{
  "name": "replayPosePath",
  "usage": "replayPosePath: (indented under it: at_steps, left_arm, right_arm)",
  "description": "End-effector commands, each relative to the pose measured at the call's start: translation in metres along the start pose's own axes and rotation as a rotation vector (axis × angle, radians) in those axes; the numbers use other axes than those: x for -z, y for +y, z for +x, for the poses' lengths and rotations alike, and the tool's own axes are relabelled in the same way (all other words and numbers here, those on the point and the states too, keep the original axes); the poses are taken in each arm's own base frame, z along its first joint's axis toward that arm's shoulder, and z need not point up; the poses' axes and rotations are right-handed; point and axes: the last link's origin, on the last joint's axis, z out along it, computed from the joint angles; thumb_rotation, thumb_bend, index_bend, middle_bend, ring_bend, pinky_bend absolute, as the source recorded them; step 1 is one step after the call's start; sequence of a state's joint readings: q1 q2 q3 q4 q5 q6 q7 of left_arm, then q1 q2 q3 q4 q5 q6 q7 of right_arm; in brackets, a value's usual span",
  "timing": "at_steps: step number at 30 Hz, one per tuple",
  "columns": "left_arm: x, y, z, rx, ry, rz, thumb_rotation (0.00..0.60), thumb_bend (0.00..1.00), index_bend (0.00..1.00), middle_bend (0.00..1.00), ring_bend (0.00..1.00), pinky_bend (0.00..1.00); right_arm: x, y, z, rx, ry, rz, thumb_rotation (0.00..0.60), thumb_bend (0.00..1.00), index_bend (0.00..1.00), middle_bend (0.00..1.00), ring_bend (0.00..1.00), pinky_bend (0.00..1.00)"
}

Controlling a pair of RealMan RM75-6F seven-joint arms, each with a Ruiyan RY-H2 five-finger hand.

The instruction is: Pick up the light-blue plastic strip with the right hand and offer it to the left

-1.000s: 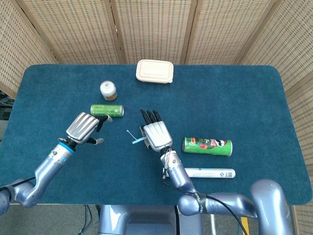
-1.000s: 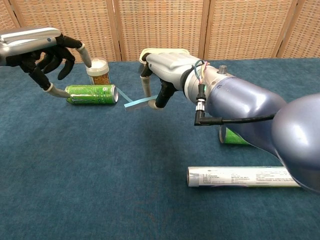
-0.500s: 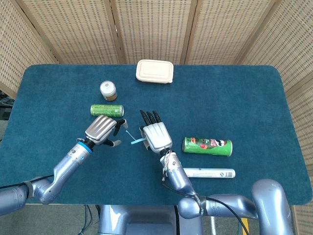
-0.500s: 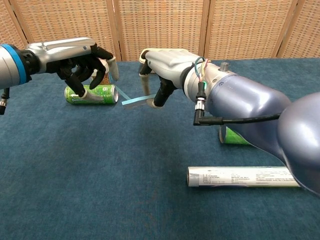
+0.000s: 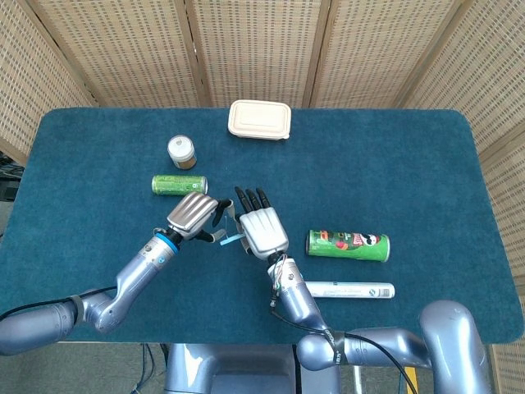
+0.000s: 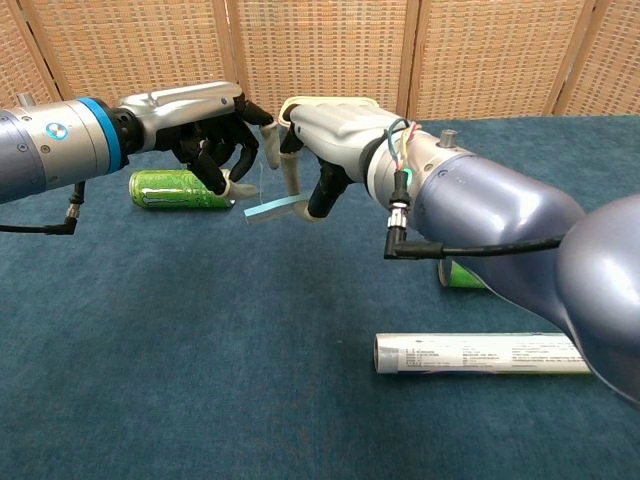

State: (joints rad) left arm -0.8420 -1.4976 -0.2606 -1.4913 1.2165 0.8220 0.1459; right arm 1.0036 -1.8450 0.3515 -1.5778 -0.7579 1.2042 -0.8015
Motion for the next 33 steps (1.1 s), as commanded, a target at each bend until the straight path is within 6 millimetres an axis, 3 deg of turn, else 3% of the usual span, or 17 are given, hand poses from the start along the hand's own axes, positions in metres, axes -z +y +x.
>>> replayPosePath:
  at_steps: [1,33]
  left_arm:
    - [0.0004,0.0008,-0.0016,-0.007,-0.008,0.002,0.600,0.33,0.46,0.69,0.74,0.74]
    - [0.0002,0.0029,-0.0057,-0.024,0.016,0.015,0.600,0.49,0.63,0.69,0.74,0.74]
  right_arm:
    - [0.0001,0.0009,0.0008,-0.004,0.000,-0.003,0.600,0.57,0.62,0.00,0.00,0.00]
    - [0.0000,0.0096,0.0083,0.013,0.013,-0.022,0.600,0.65,0.62,0.00,0.00,0.00]
